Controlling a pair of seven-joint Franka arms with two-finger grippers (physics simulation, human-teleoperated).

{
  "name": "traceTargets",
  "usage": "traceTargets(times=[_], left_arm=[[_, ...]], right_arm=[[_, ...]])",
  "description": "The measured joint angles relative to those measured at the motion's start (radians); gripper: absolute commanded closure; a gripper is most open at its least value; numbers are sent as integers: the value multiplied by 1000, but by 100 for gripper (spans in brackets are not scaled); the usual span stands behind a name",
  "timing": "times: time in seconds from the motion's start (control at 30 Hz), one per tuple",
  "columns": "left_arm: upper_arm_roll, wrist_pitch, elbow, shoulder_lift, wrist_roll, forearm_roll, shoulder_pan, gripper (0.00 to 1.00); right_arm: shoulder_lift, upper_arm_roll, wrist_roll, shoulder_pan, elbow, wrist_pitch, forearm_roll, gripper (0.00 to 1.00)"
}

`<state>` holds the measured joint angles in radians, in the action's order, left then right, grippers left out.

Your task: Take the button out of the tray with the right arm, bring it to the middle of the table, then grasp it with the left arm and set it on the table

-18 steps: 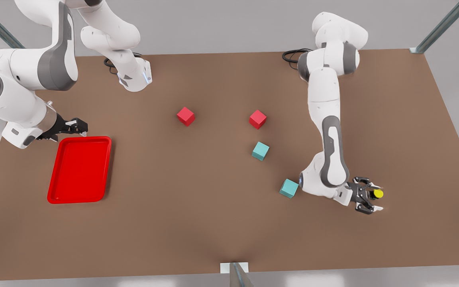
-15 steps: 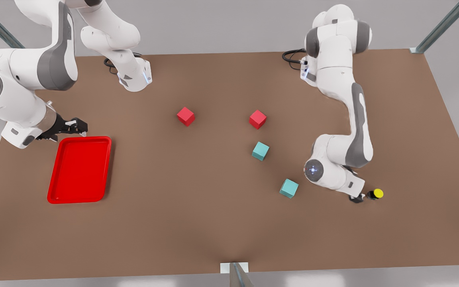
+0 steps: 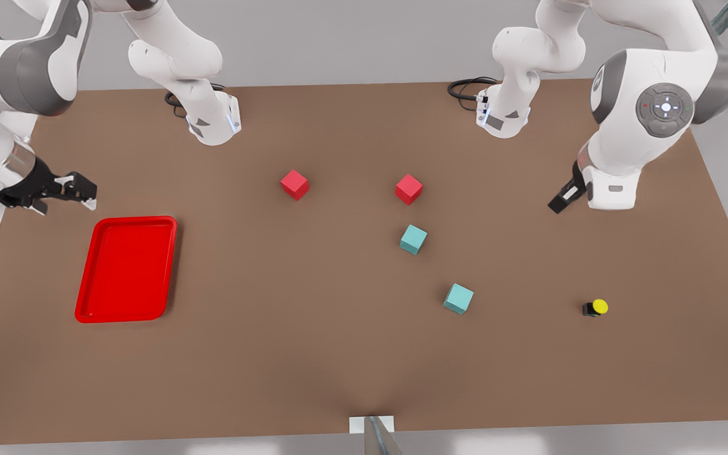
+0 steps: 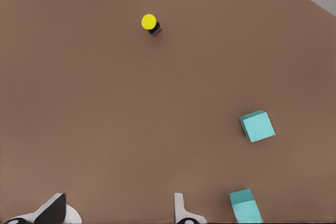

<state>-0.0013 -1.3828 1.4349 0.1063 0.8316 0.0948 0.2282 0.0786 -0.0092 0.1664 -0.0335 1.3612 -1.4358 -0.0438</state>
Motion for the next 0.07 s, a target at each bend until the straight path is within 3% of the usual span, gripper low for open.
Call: traceTargets(times=[0.07], left_arm=[[0, 2, 0, 0, -93, 3, 8, 0]], right_arm=[[4, 1, -1, 17, -3, 2, 1, 0]])
